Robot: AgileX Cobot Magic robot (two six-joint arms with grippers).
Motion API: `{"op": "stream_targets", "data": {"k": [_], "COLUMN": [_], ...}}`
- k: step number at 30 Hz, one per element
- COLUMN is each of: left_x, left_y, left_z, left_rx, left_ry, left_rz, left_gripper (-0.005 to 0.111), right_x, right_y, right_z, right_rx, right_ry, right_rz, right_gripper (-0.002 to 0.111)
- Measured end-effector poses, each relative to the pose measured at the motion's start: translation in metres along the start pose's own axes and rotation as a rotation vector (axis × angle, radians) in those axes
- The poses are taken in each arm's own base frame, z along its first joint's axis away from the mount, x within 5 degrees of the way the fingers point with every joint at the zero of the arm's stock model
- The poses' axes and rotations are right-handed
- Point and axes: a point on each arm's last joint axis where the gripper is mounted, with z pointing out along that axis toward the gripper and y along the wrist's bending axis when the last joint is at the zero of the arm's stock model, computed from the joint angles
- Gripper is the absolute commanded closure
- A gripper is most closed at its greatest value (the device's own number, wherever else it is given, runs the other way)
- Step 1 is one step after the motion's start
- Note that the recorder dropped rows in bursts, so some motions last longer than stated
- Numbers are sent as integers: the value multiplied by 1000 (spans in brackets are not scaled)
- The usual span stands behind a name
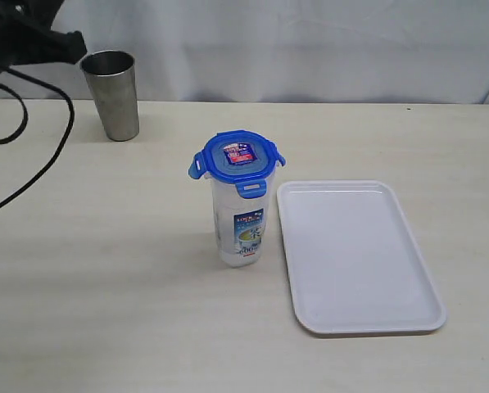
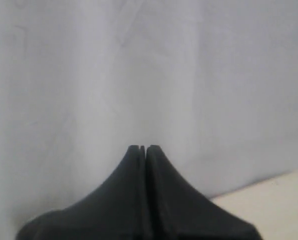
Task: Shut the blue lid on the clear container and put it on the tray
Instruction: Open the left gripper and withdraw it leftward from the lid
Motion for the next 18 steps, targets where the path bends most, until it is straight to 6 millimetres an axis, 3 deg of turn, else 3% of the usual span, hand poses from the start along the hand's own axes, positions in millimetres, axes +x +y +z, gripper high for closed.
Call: {"op": "stream_targets", "data": {"k": [3, 8, 18], "left_x": [24, 55, 76], "left_y": [8, -3, -21], "left_z": [-5, -7, -19], "left_rx": [198, 467, 752], "left_ry": [114, 177, 254], "left_rz": [6, -10, 37], "left_gripper": [107, 107, 107], "right_x": [0, 0, -5], "right_y": [0, 0, -1], "right_z": [0, 0, 0], "right_rx": [0, 0, 15], "right_ry": [0, 0, -59], "right_rz": [0, 0, -45], "right_gripper": [104, 104, 104]}}
